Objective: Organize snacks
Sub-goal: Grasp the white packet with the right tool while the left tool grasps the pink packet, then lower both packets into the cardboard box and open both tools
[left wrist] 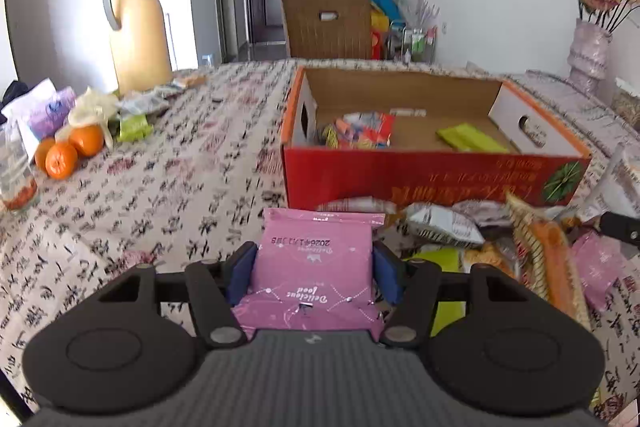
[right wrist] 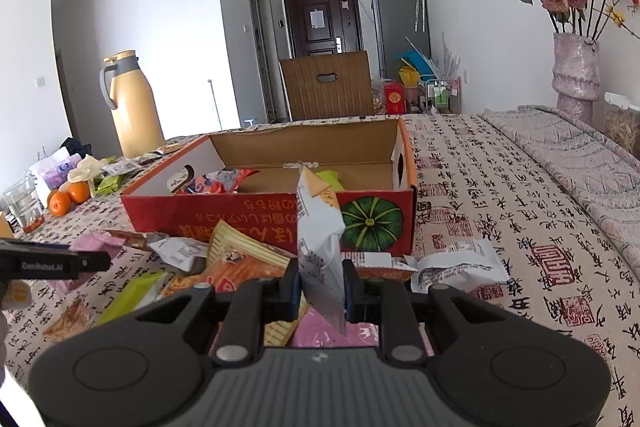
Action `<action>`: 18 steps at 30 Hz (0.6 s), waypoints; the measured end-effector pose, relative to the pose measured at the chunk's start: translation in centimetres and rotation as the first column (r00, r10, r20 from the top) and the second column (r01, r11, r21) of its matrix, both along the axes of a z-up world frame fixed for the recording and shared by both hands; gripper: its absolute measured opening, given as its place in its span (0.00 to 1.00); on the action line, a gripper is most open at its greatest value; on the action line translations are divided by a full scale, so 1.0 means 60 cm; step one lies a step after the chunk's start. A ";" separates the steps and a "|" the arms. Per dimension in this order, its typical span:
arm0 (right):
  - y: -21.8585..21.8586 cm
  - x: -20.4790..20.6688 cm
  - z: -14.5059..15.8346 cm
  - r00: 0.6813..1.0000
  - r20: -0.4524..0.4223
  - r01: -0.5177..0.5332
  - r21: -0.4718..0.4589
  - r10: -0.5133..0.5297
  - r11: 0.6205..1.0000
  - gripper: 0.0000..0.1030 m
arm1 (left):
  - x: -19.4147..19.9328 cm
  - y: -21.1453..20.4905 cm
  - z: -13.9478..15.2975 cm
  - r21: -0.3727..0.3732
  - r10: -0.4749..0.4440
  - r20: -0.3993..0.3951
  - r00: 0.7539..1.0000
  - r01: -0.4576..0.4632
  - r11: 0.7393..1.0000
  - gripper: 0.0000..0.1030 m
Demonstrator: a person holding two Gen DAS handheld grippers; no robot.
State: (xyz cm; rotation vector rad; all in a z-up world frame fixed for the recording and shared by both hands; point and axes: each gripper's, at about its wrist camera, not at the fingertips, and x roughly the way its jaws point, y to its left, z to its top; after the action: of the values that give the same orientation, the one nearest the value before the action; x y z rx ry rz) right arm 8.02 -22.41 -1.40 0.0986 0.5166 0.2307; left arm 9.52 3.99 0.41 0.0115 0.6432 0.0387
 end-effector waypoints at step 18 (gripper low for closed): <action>0.033 0.043 0.055 0.994 0.103 -0.037 0.000 0.037 0.999 0.19 | 0.033 -0.038 0.092 -0.018 -0.048 0.177 0.983 0.052 0.998 0.61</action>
State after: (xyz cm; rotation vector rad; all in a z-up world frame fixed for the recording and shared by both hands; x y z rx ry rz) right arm 10.62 -20.43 1.90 0.0783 0.4163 0.2709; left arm 11.48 1.72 5.95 0.0024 0.4654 -0.0159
